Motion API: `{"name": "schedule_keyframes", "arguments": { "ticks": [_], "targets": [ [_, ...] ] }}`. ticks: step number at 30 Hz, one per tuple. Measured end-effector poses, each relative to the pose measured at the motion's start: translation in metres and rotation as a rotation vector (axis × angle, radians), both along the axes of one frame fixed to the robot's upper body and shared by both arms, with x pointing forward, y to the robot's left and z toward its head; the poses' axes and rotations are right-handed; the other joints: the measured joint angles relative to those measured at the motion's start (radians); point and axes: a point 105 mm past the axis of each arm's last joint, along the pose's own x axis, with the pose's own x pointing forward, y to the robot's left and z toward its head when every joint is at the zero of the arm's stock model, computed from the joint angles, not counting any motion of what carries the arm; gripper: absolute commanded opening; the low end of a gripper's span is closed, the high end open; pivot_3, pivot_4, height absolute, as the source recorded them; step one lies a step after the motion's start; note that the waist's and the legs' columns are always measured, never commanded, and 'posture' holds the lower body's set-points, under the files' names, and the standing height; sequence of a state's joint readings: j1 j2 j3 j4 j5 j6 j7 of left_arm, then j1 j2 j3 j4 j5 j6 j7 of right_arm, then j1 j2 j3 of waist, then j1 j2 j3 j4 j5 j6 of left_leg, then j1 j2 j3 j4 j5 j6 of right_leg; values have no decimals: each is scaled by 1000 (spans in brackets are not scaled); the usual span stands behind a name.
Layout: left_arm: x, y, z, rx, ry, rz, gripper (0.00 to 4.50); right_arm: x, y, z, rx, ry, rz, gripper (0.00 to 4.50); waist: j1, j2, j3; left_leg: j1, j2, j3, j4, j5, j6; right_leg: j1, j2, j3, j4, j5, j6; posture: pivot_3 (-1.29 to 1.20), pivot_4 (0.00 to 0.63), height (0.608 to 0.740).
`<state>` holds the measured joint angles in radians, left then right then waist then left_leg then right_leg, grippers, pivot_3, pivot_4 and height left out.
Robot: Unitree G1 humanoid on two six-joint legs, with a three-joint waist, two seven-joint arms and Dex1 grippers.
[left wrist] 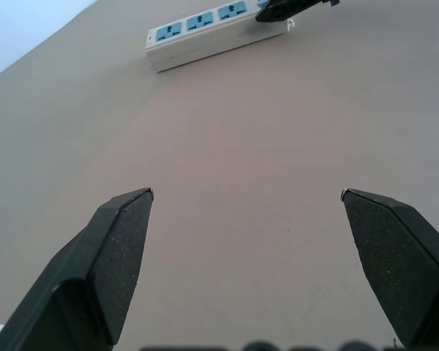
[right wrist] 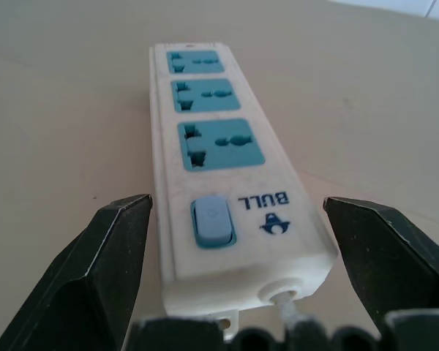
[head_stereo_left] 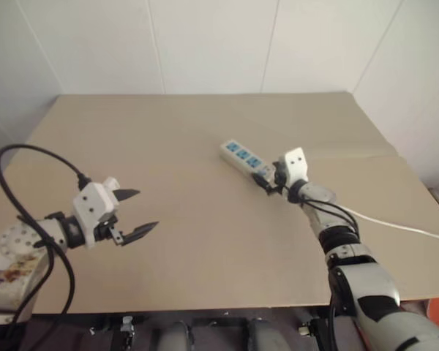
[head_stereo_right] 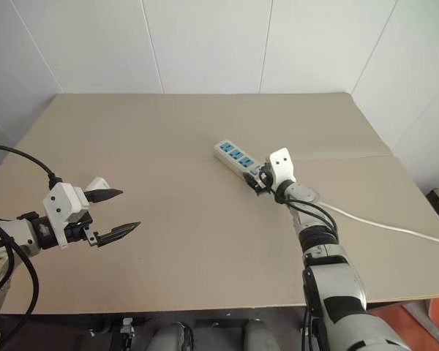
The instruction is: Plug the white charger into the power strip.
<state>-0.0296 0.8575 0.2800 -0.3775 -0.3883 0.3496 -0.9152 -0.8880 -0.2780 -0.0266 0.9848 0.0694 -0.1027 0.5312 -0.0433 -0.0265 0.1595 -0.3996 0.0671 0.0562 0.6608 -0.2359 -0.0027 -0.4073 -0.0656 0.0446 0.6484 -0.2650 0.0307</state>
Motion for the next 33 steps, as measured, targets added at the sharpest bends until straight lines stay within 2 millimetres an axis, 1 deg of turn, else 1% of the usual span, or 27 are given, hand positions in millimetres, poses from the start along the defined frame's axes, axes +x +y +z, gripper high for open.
{"name": "schedule_keyframes", "arguments": {
  "ticks": [5,10,17,20,21,22,25,30,33],
  "targets": [
    [0,0,0,-3,0,-3,4500,2,2,-13,-2,49,-10,4441,-5,0,0,0,0,0,0,0,0,0,0,0,0,0,0,0,150,740],
    [0,-1,0,-4,0,-4,4500,3,4,-13,28,48,-16,4441,-5,0,0,0,0,0,0,0,0,0,0,0,0,0,0,0,150,740],
    [-1,-1,0,-4,3,-5,4500,3,14,-16,71,47,-3,4441,-10,0,0,0,0,0,-1,0,0,0,0,0,0,0,0,0,150,740],
    [-2,-1,0,-1,1,-5,4500,0,19,-16,75,45,38,3847,-13,0,0,0,0,0,-1,0,0,0,0,0,0,0,0,0,150,740],
    [-3,-1,1,1,-3,-6,4500,-1,21,-17,76,45,56,3524,-15,0,0,0,0,0,-1,0,0,0,0,0,0,0,0,0,150,740],
    [-4,-1,1,1,-4,-6,4500,-2,22,-17,77,41,65,3413,-16,0,0,0,0,0,-1,0,0,0,0,0,0,0,0,0,150,740],
    [-5,0,-1,2,4,-3,4500,-5,21,-18,76,23,82,3415,-17,0,0,0,0,0,-1,0,0,0,0,0,0,0,0,0,150,740],
    [-5,-1,-1,1,5,-3,4500,-20,18,-21,68,-24,167,3415,-12,0,0,0,0,0,-1,0,-1,0,-1,0,0,0,0,0,150,740],
    [-6,-2,0,2,3,-8,4500,-41,11,-25,69,-52,244,3415,2,0,0,0,0,-1,-1,-1,-1,0,-1,-1,0,0,0,0,150,740]
  ]
}}
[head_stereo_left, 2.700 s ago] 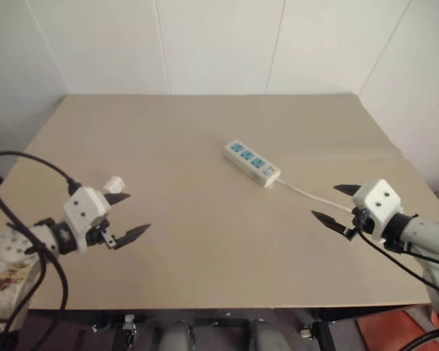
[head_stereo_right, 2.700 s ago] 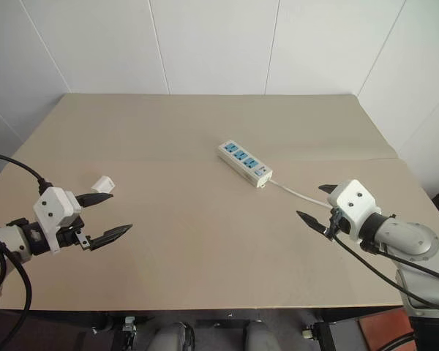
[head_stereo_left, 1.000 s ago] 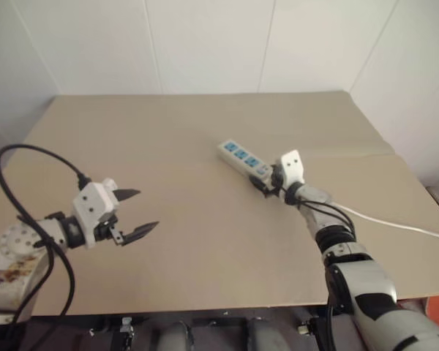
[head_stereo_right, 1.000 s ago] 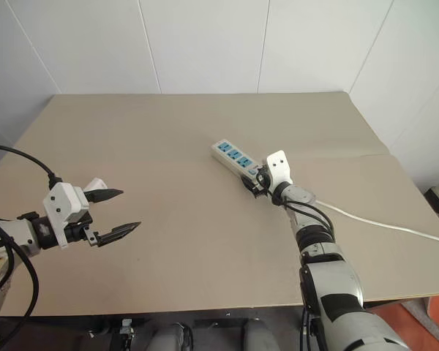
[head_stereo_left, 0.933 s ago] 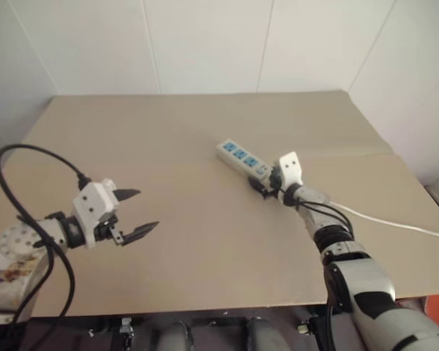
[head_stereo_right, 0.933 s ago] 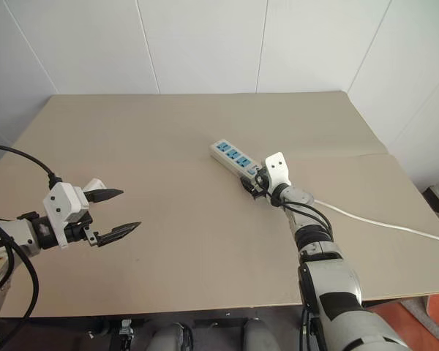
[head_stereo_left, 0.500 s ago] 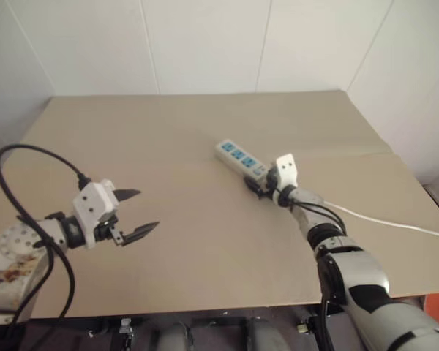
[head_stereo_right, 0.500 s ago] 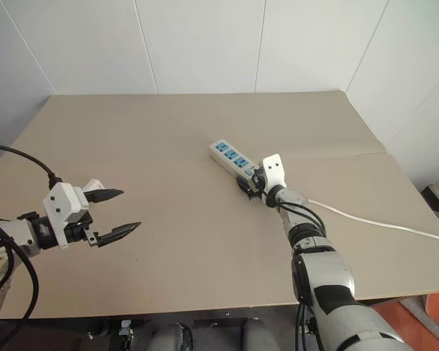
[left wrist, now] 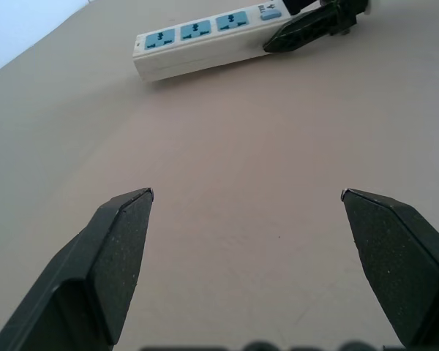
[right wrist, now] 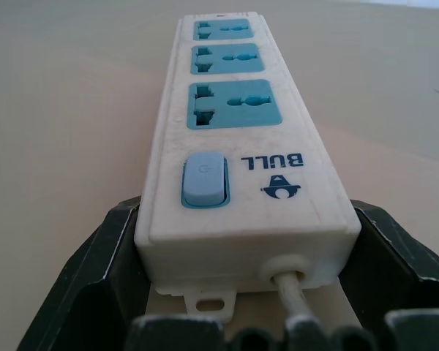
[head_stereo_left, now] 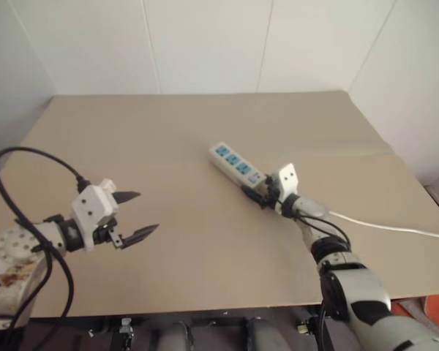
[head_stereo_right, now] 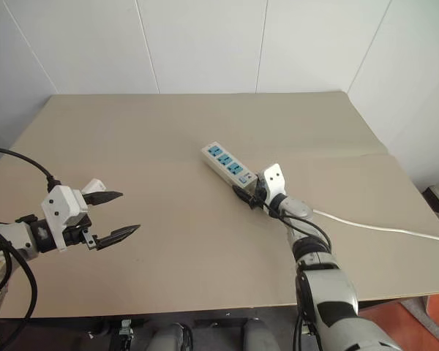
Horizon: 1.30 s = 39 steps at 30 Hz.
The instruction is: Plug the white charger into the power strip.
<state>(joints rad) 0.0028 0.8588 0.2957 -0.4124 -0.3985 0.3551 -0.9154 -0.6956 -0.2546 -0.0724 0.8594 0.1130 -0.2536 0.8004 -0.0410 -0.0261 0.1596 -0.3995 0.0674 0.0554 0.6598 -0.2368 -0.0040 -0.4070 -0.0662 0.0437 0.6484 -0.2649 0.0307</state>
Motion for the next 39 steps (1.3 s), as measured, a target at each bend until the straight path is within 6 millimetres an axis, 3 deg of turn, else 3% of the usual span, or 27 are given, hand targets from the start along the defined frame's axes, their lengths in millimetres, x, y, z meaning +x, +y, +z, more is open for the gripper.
{"name": "schedule_keyframes", "arguments": {
  "ticks": [5,10,11,12,14,20,29,39],
  "targets": [
    [2,-7,8,-47,-24,-29,4500,-42,-11,-9,-59,18,125,3415,16,0,0,0,0,0,0,0,0,1,0,0,-1,0,0,0,150,740],
    [5,-19,19,-81,-52,-94,4500,-67,-12,-14,-139,68,242,3415,23,0,0,2,0,1,1,0,0,1,2,1,0,0,0,0,150,740],
    [5,-22,18,-81,-46,-105,4500,-69,-12,-13,-152,68,258,3765,21,0,0,2,0,1,1,0,0,1,2,1,0,0,0,0,150,740],
    [5,-23,17,-82,-39,-110,4500,-69,-11,-12,-161,64,263,4152,19,0,0,2,1,1,1,0,0,1,3,2,0,0,0,0,150,740],
    [5,-24,13,-83,-21,-116,4500,-66,-9,-12,-176,60,245,4474,18,0,0,2,1,0,1,0,0,1,4,2,0,0,0,0,150,740],
    [4,-28,10,-86,3,-138,4500,-60,-2,-11,-160,52,220,4474,24,0,0,2,1,0,1,0,0,1,4,2,0,0,0,0,150,740],
    [2,-29,9,-85,16,-159,4500,-62,-3,10,-24,45,295,4474,24,0,0,2,2,0,1,0,0,1,4,2,0,0,0,0,150,740],
    [1,-30,10,-75,20,-174,4500,-43,1,-1,-53,29,298,4474,22,0,0,6,2,0,1,0,0,4,4,2,0,0,-1,0,150,740]
  ]
}}
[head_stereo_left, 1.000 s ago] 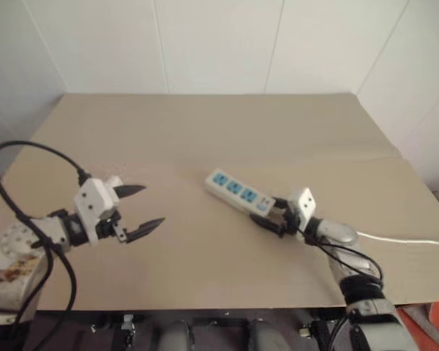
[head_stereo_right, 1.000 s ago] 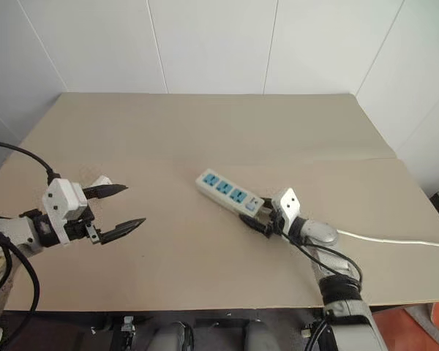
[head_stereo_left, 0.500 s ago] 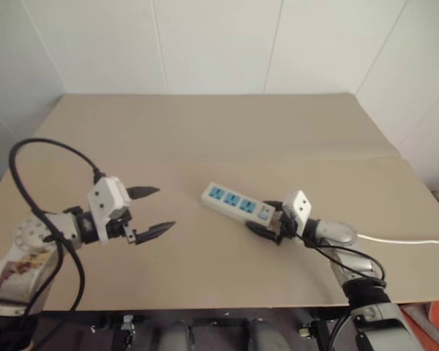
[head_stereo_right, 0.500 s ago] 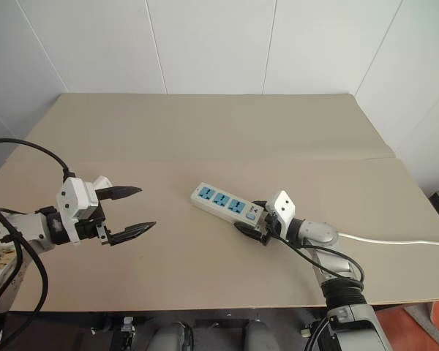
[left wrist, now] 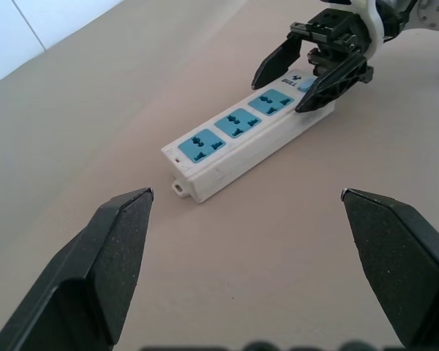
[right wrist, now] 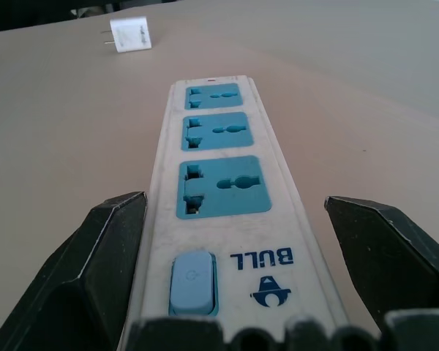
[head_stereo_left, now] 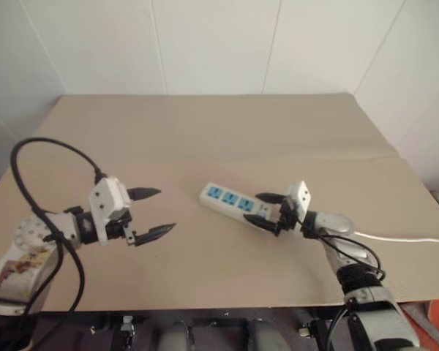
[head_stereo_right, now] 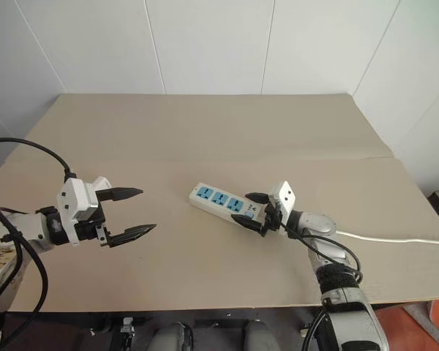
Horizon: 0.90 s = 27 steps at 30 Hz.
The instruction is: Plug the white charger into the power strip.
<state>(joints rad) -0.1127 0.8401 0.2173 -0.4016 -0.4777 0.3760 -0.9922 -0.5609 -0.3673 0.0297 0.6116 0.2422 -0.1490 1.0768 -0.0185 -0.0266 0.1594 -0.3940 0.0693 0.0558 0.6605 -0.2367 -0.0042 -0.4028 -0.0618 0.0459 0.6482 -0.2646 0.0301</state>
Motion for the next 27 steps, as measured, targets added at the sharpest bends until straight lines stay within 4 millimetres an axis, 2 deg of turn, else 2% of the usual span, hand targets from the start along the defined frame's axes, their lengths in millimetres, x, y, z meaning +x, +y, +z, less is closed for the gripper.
{"name": "schedule_keyframes", "arguments": {
  "ticks": [6,20,27],
  "targets": [
    [0,4,4,14,-4,8,4500,-1,1,-3,-16,-21,24,4474,0,-1,-1,5,0,0,0,0,0,5,0,0,0,0,0,0,150,740],
    [0,2,6,10,-7,-2,4500,-2,1,0,-1,-37,19,4474,1,-1,-1,3,0,1,0,0,0,2,0,1,0,0,0,0,150,740],
    [1,1,7,10,-11,-5,4500,-4,-6,1,16,-51,-18,4474,6,-1,-1,1,0,1,0,0,0,1,0,1,0,0,0,0,150,740]
  ]
}}
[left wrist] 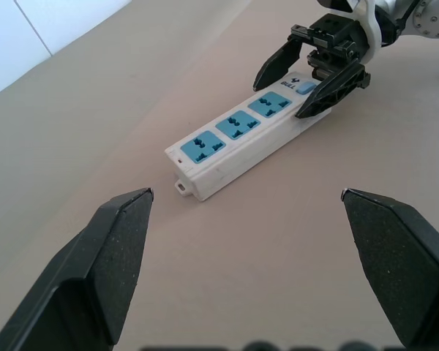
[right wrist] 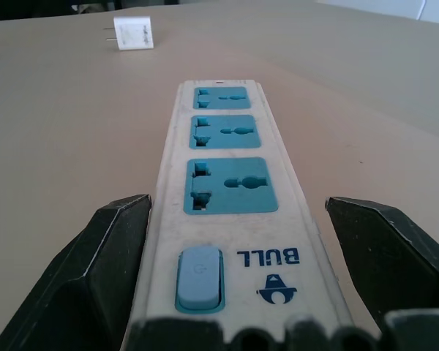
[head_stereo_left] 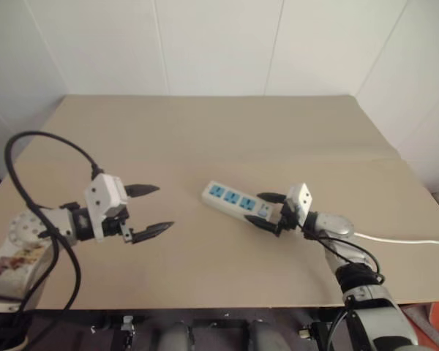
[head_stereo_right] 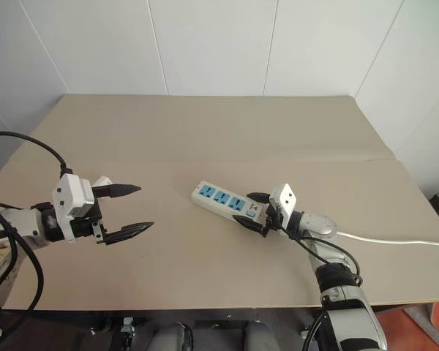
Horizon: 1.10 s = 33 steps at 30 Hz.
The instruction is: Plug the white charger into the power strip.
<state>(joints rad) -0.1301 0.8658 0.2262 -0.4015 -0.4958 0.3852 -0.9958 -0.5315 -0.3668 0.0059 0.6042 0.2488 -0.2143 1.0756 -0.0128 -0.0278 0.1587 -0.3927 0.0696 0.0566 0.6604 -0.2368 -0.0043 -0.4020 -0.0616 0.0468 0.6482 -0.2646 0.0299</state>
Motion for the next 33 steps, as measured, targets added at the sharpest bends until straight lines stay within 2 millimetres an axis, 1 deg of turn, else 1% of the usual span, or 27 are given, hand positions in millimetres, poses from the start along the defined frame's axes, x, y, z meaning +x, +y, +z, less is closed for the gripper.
{"name": "schedule_keyframes", "arguments": {
  "ticks": [6,11,12,14,16,18,20,23,28,33],
  "targets": [
    [0,0,0,0,1,-5,4500,1,-8,0,9,-4,-40,4474,-1,0,0,0,0,0,0,0,0,0,0,0,0,0,0,0,150,740],
    [-1,0,1,3,0,-10,4500,-8,-18,1,9,-20,-64,4474,0,0,0,-2,0,0,0,0,0,-2,0,0,0,0,0,0,150,740],
    [-1,0,2,3,-1,-10,4500,-10,-18,5,20,-27,-65,4474,0,0,0,-2,0,0,0,0,0,-2,0,0,0,0,0,0,150,740],
    [-1,0,2,2,-2,-12,4500,-15,-21,19,45,-67,-65,4474,-2,0,0,-2,0,0,0,0,0,-2,0,0,0,0,0,0,150,740],
    [0,-1,3,1,-5,-13,4500,-18,-22,30,54,-92,-62,4474,-4,0,0,-2,0,0,0,0,0,-2,0,0,0,0,0,0,150,740],
    [0,-1,5,1,-12,-16,4500,-18,-24,34,51,-101,-67,4474,-4,0,0,-2,0,0,0,0,0,-2,0,0,0,0,0,0,150,740],
    [1,-2,5,0,-12,-17,4500,-18,-25,31,48,-86,-75,4474,-2,0,0,-2,0,0,0,0,0,-2,0,0,0,0,0,0,150,740],
    [1,-2,4,0,-6,-25,4500,-17,-25,19,39,-39,-71,4474,-2,0,0,-2,0,0,0,0,0,-2,0,0,0,0,0,0,150,740],
    [2,-1,4,-2,-2,-25,4500,-9,-24,5,44,29,-78,4474,-4,0,0,-2,0,0,0,0,0,-2,0,0,0,0,0,0,150,740],
    [2,-1,3,0,2,-25,4500,-5,-20,5,36,18,-68,4474,-3,0,0,-2,0,0,0,0,0,-2,0,0,0,0,0,0,150,740]
  ]
}}
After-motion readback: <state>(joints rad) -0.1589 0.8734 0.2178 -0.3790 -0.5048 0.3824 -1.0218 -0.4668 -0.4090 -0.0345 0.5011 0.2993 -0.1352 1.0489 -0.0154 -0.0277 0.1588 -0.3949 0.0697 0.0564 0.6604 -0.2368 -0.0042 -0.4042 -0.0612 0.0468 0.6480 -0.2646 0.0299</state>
